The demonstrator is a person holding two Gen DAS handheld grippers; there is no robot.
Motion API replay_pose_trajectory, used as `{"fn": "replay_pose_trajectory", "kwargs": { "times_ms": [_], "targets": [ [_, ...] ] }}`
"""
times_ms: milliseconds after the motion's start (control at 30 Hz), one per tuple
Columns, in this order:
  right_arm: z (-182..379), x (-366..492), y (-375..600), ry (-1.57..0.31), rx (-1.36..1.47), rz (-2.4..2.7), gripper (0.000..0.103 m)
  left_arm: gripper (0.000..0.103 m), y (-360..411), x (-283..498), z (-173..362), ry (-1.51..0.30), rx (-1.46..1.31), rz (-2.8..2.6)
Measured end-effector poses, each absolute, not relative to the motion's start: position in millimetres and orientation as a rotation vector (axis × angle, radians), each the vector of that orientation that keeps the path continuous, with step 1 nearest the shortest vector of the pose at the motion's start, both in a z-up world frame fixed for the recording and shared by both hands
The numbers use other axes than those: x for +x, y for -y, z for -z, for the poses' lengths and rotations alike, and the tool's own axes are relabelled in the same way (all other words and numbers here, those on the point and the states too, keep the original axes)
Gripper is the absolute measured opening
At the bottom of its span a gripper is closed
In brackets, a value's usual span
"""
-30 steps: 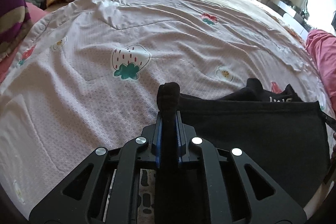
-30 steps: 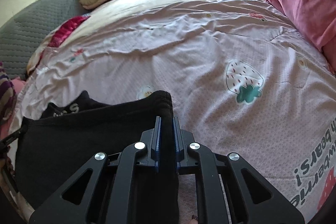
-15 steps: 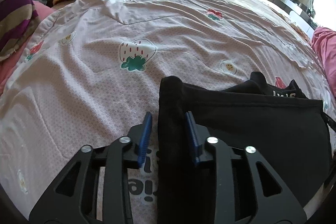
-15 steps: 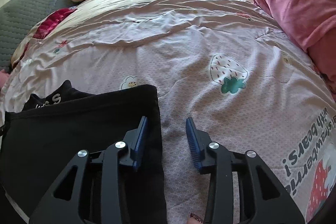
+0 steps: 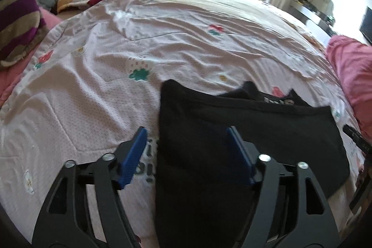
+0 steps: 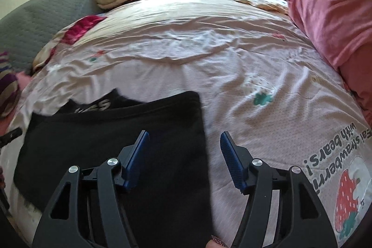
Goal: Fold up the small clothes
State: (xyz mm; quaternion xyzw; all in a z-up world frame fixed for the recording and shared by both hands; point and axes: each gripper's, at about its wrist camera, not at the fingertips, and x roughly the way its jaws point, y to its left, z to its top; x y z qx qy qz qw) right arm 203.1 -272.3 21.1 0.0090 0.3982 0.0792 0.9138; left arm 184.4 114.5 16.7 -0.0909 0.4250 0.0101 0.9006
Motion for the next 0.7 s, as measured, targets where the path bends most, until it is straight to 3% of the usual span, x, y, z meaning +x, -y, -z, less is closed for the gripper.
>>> {"fn": "replay_pose_trajectory", "kwargs": {
  "times_ms": [200,700],
  "targets": [
    [-29.4,174.9,244.1,-0.799,-0.027,-0.244,0.062,0.068,-84.6,158.0,-24.7,-0.853,-0.13,0.044],
    [2.9,129.4,226.7,-0.897,-0.072,-0.261,0.062,0.068,-49.6,112.3,17.0,-0.959,-0.082,0.09]
  ]
}}
